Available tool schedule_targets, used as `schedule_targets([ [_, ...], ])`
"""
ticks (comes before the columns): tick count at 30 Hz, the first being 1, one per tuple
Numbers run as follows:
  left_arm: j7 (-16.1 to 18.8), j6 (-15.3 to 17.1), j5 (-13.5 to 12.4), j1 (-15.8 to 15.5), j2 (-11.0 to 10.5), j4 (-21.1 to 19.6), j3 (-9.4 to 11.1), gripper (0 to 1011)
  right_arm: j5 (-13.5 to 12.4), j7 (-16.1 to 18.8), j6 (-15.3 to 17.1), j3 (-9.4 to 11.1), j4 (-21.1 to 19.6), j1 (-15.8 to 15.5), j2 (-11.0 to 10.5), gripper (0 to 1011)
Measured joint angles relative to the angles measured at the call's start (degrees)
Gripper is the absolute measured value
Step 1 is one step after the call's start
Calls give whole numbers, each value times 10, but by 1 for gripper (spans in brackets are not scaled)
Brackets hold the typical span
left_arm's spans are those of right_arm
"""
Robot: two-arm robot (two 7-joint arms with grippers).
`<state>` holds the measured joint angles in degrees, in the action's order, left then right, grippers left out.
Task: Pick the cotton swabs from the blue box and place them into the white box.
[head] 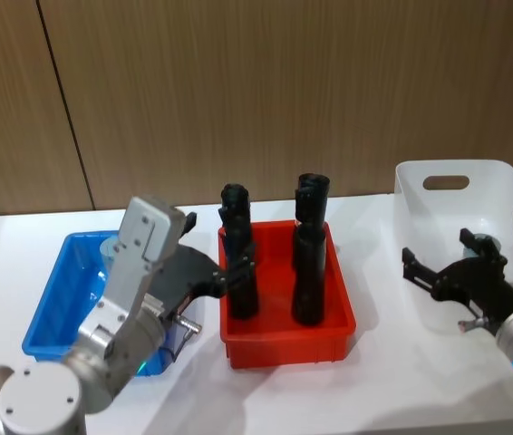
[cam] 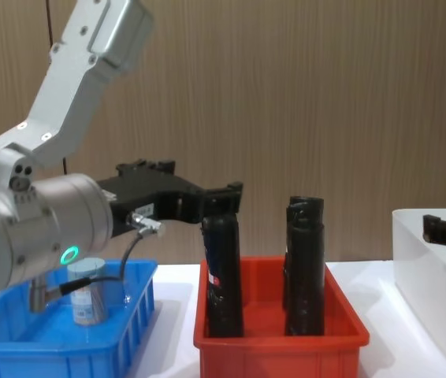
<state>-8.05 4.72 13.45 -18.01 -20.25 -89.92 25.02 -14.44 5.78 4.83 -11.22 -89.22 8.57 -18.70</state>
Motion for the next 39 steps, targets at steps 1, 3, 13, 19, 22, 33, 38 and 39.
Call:
schedule_targets([
  [1,12,-6,-3,7,-3,-5,2,1004,-1,-1,-1,-1,-6,-4,0,1001],
  [3,28,-15,-8,17,-6,-13,4,1004,-4,-4,-5,-3,-21,-16,-1,1001],
  [13,70,-37,-19,42,-16,-31,10,1004,-15,-15,-22,-13,-90,-71,-5,1001],
  [19,74,-39,-20,44,-16,-33,10,1004,-20,-19,-28,-17,-115,-90,-6,1001],
  [22,74,-40,-20,44,-16,-33,10,1004,-20,-20,-29,-18,-119,-93,-7,1001],
  [33,74,-39,-20,44,-16,-33,10,1004,-21,-20,-29,-17,-120,-94,-6,1001],
  [38,74,-39,-20,44,-16,-33,10,1004,-21,-20,-29,-17,-120,-94,-6,1001],
  [39,74,-39,-20,44,-16,-33,10,1004,-21,-20,-29,-17,-120,-94,-6,1001],
])
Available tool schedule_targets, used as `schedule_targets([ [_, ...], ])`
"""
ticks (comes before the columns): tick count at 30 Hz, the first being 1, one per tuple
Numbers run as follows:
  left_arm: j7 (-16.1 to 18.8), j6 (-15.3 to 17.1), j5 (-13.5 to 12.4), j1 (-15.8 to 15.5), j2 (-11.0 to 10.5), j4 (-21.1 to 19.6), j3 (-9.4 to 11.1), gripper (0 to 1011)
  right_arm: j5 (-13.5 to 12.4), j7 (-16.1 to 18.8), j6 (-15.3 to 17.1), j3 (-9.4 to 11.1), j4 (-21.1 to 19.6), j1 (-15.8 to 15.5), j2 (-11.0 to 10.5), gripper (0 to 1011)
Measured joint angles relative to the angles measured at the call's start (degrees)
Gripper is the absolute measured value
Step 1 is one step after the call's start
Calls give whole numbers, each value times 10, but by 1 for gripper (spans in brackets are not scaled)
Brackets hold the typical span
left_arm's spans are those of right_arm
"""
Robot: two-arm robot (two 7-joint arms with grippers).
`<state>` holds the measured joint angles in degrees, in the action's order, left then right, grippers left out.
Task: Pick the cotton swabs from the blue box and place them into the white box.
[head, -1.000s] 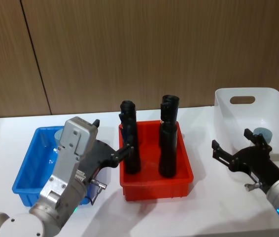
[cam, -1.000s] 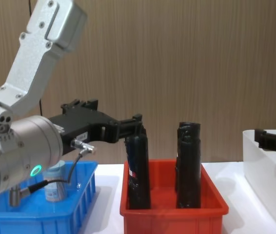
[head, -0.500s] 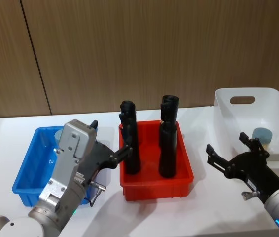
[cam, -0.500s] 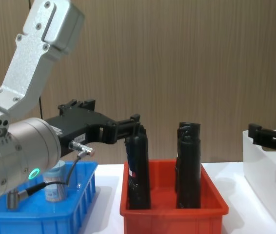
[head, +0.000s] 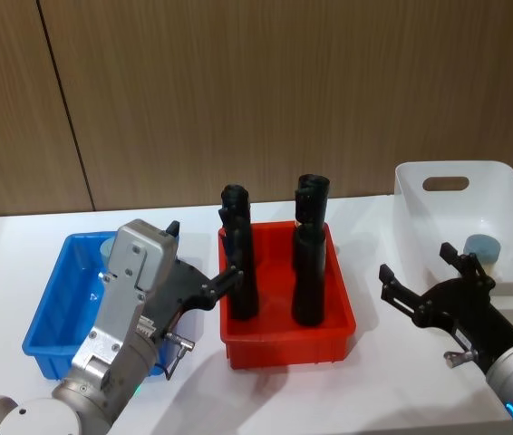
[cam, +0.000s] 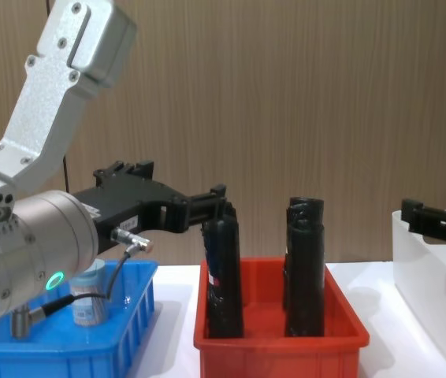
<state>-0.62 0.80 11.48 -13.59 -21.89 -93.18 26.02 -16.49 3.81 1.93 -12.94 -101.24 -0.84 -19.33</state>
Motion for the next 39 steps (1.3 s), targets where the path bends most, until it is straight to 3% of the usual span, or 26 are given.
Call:
schedule_targets([
  [17,0,0,0,0,0,0,0,1004,-12,29,14,3,19,15,3,1001],
  [39,0,0,0,0,0,0,0,1004,-23,163,57,5,134,106,21,1001],
])
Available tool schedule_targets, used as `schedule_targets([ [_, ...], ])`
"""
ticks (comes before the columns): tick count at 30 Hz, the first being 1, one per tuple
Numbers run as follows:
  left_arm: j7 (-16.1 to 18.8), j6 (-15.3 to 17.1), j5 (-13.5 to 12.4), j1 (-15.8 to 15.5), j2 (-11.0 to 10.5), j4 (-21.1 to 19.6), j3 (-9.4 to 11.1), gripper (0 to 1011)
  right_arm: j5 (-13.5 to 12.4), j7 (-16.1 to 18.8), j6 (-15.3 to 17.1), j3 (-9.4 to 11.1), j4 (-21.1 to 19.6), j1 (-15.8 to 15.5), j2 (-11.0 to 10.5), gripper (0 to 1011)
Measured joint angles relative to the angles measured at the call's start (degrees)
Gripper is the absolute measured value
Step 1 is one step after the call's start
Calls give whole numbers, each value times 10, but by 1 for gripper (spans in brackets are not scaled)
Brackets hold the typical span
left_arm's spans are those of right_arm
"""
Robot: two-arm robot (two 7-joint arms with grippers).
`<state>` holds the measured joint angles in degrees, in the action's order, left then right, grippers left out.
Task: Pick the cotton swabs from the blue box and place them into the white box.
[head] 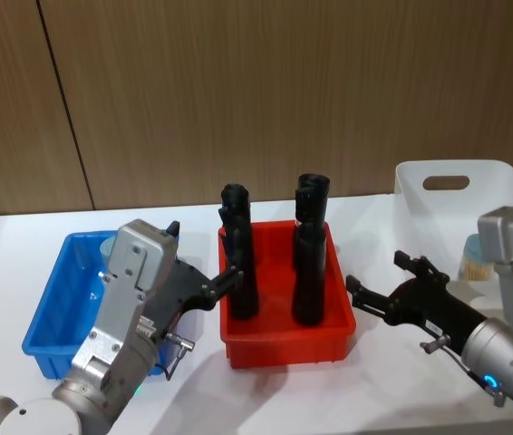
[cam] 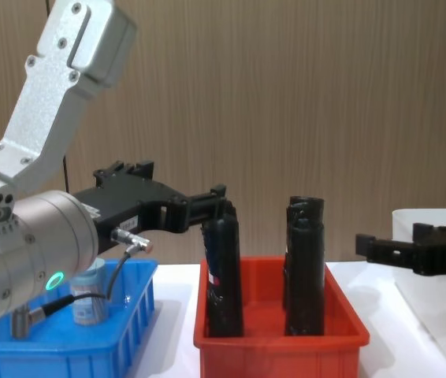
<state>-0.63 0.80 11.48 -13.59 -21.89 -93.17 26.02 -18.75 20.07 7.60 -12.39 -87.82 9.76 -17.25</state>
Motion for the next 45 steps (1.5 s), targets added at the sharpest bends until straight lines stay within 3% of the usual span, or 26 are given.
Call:
schedule_targets([
  [20,0,0,0,0,0,0,0,1004,5,87,-6,-7,117,84,24,1001],
  [30,0,0,0,0,0,0,0,1004,11,111,-14,-12,170,119,35,1001],
  [45,0,0,0,0,0,0,0,1004,41,141,-29,-28,260,179,59,1001],
])
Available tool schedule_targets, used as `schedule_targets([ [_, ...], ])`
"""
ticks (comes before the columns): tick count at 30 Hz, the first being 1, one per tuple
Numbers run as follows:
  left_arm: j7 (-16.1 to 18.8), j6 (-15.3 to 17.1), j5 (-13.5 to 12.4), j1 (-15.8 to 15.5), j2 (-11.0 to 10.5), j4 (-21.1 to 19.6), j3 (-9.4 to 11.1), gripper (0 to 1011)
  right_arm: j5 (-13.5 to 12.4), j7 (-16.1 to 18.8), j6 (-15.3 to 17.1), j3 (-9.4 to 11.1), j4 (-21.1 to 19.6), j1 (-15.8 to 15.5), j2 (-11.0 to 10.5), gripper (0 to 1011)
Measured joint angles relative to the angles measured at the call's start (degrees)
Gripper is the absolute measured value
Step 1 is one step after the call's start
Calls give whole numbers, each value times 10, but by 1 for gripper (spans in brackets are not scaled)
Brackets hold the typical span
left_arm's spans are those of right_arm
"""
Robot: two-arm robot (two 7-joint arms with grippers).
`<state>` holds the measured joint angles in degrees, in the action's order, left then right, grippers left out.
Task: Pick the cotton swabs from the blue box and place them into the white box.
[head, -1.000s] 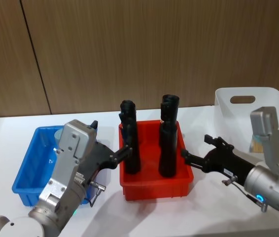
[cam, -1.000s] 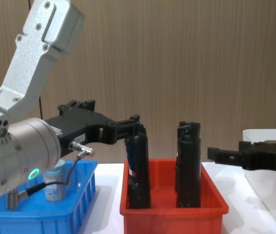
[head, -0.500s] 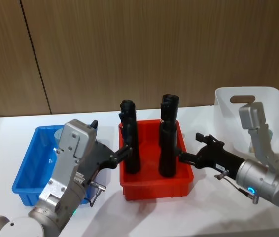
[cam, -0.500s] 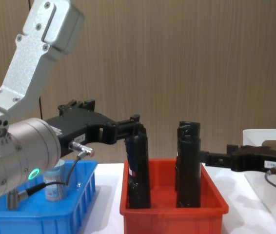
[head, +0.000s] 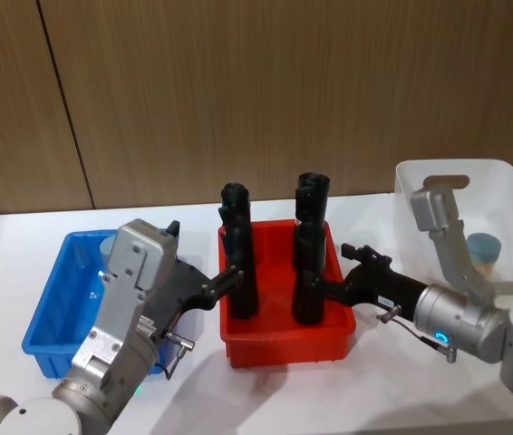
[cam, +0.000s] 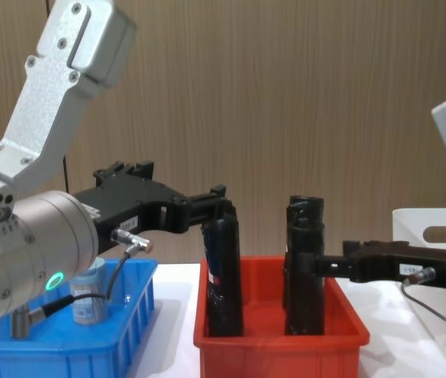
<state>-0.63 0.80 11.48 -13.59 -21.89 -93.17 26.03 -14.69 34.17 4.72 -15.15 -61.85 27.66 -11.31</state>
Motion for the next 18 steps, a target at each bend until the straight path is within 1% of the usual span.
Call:
schedule_targets([
  [7,0,0,0,0,0,0,0,1004,12,7,-11,-6,45,27,11,1001],
  [8,0,0,0,0,0,0,0,1004,14,9,-14,-8,56,34,13,1001],
  [11,0,0,0,0,0,0,0,1004,16,10,-19,-9,69,42,16,1001],
  [13,0,0,0,0,0,0,0,1004,20,12,-25,-10,88,53,20,1001],
  [14,0,0,0,0,0,0,0,1004,20,12,-25,-10,88,53,20,1001],
  [18,0,0,0,0,0,0,0,1004,24,14,-35,-11,112,66,25,1001],
])
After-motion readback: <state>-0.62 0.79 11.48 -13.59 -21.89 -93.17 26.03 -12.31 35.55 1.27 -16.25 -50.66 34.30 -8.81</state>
